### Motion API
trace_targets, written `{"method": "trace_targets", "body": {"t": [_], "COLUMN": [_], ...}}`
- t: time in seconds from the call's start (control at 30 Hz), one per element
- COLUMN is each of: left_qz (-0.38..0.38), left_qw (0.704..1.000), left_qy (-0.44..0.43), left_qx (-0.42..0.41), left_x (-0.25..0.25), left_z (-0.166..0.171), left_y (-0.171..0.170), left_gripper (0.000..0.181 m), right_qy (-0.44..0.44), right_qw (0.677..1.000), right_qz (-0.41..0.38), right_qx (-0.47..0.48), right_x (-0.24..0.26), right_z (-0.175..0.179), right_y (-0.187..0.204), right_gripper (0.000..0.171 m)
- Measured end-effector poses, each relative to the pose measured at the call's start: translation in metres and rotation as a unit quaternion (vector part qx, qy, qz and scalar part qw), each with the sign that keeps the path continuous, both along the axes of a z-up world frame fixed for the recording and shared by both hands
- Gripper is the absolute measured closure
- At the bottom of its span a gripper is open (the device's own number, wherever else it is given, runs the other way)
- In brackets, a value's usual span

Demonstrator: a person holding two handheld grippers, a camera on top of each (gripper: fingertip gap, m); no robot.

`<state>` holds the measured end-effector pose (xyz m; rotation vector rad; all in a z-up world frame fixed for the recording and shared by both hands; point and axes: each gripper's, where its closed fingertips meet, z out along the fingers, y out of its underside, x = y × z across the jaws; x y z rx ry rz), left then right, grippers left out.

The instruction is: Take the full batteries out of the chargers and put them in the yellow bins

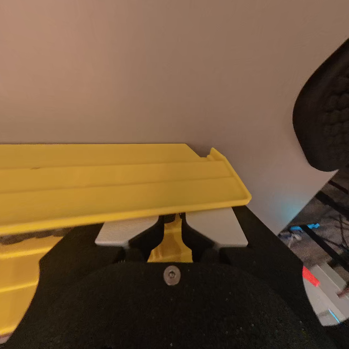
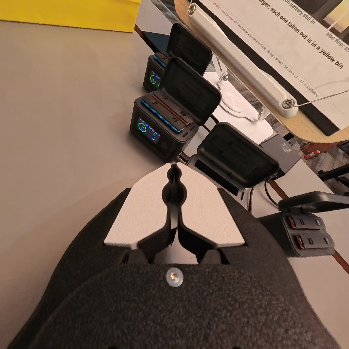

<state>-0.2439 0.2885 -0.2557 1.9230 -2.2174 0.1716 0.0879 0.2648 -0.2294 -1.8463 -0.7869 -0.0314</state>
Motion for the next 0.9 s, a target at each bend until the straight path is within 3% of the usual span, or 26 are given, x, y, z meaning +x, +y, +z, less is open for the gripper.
{"method": "trace_targets", "body": {"t": [0.03, 0.23, 0.4, 0.63, 0.73, 0.9], "left_qz": [0.006, 0.042, -0.006, -0.044, -0.054, -0.041], "left_qw": [1.0, 0.992, 0.99, 0.981, 0.981, 0.979], "left_qy": [-0.014, -0.108, -0.1, -0.075, -0.068, -0.073], "left_qx": [0.01, 0.054, 0.103, 0.173, 0.174, 0.187], "left_x": [0.001, 0.007, -0.016, -0.037, -0.035, -0.036], "left_z": [0.002, 0.036, 0.046, 0.031, 0.026, 0.036], "left_y": [0.003, 0.015, 0.002, 0.003, -0.002, -0.002], "left_gripper": [0.166, 0.154, 0.134, 0.142, 0.165, 0.166], "right_qy": [0.0, -0.002, -0.002, -0.002, 0.0, 0.007], "right_qw": [1.0, 1.0, 1.0, 1.0, 1.0, 1.0], "right_qz": [0.0, 0.002, 0.002, 0.004, 0.002, -0.001], "right_qx": [-0.001, -0.001, 0.001, 0.005, 0.011, 0.023], "right_x": [0.0, -0.001, -0.001, -0.003, -0.002, 0.001], "right_z": [-0.001, -0.001, 0.0, 0.002, 0.006, 0.015], "right_y": [0.0, 0.0, -0.001, -0.001, -0.001, -0.002], "right_gripper": [0.171, 0.171, 0.171, 0.171, 0.171, 0.171]}}
